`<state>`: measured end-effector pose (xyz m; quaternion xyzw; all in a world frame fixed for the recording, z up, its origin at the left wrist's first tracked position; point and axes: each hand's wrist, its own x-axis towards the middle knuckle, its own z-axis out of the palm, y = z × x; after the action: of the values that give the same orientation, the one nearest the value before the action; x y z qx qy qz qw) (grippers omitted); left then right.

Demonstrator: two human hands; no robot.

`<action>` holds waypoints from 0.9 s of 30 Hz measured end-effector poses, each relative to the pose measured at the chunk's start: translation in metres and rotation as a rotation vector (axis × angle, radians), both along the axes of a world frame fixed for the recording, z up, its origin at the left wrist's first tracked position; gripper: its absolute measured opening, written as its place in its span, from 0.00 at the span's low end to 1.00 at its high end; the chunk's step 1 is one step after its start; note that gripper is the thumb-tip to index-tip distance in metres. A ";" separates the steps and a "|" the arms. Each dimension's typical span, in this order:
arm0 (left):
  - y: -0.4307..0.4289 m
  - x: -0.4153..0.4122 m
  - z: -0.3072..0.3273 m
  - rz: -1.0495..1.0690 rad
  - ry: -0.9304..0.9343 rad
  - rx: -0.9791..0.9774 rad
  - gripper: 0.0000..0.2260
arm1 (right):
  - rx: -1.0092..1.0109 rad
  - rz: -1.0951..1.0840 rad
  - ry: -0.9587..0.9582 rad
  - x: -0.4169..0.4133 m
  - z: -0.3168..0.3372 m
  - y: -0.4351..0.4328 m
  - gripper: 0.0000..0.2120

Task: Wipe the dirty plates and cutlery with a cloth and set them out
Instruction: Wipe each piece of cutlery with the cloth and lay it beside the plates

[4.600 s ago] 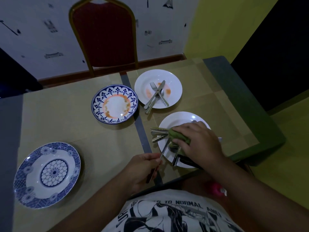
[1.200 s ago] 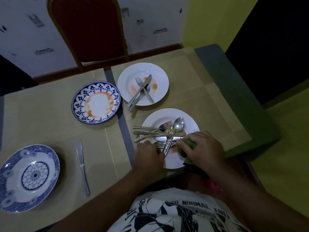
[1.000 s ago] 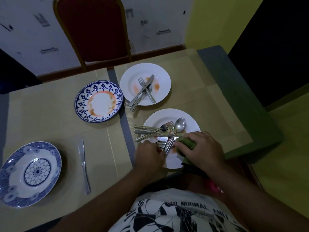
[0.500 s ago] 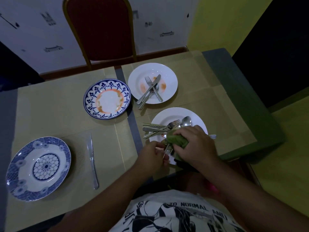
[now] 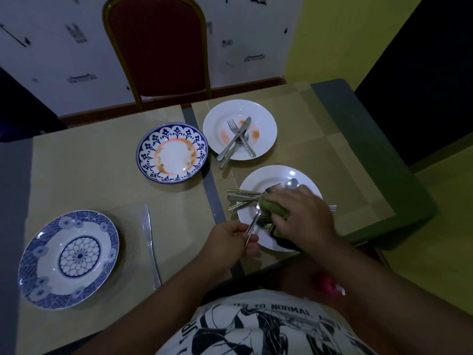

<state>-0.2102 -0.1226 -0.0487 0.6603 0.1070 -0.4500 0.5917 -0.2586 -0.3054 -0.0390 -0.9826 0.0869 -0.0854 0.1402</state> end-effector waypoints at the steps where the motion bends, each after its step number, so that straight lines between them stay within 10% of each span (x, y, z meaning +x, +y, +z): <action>1: 0.000 0.002 0.002 -0.015 0.003 -0.014 0.08 | -0.013 0.066 -0.020 -0.004 -0.001 0.007 0.16; 14: 0.011 0.002 0.004 -0.010 0.154 -0.029 0.08 | 0.072 -0.277 0.021 0.004 0.003 -0.018 0.16; 27: -0.004 0.003 0.005 -0.146 0.054 0.018 0.09 | -0.114 -0.049 0.128 0.012 -0.007 -0.022 0.14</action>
<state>-0.2073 -0.1265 -0.0434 0.6592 0.0786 -0.5084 0.5484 -0.2465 -0.3273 -0.0459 -0.9900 0.1146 -0.0307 0.0763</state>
